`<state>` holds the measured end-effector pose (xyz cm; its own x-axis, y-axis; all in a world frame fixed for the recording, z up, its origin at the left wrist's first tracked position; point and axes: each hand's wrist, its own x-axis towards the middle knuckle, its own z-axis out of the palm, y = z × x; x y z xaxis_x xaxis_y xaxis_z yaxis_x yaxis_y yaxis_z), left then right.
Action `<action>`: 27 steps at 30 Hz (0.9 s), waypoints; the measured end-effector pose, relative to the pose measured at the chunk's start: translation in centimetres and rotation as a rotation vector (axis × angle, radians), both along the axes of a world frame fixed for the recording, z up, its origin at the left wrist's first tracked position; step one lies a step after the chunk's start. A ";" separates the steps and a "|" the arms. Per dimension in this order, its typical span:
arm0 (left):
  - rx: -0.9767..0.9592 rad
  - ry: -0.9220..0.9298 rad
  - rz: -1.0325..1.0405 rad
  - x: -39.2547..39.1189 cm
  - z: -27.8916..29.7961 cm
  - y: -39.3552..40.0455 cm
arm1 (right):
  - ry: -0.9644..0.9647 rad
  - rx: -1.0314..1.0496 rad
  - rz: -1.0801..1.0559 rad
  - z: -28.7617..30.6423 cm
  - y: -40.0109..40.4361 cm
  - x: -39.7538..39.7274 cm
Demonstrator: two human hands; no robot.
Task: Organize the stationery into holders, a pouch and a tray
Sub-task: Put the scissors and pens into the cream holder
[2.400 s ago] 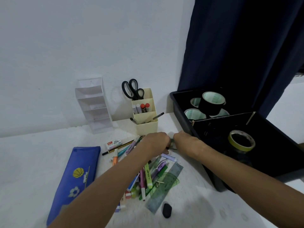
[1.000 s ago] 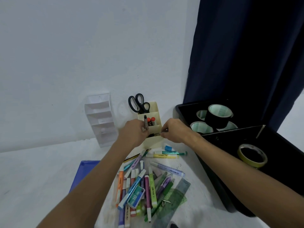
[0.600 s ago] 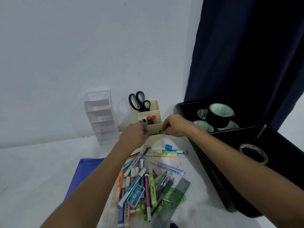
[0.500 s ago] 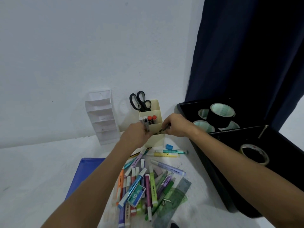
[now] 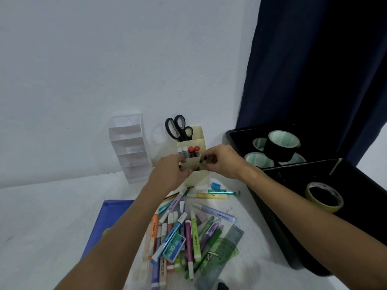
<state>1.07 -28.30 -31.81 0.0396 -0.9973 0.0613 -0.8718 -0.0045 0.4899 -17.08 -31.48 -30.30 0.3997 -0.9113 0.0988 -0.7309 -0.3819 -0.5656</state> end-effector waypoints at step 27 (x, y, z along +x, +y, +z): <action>0.138 0.011 0.083 5.8 -0.7 6.4 | 0.125 0.010 0.344 -1.4 4.1 5.1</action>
<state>6.87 -21.89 -32.53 0.1225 -0.9894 -0.0774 -0.8603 -0.1447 0.4888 -11.95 -27.39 -31.70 0.6917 -0.7219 0.0218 -0.6239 -0.6124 -0.4854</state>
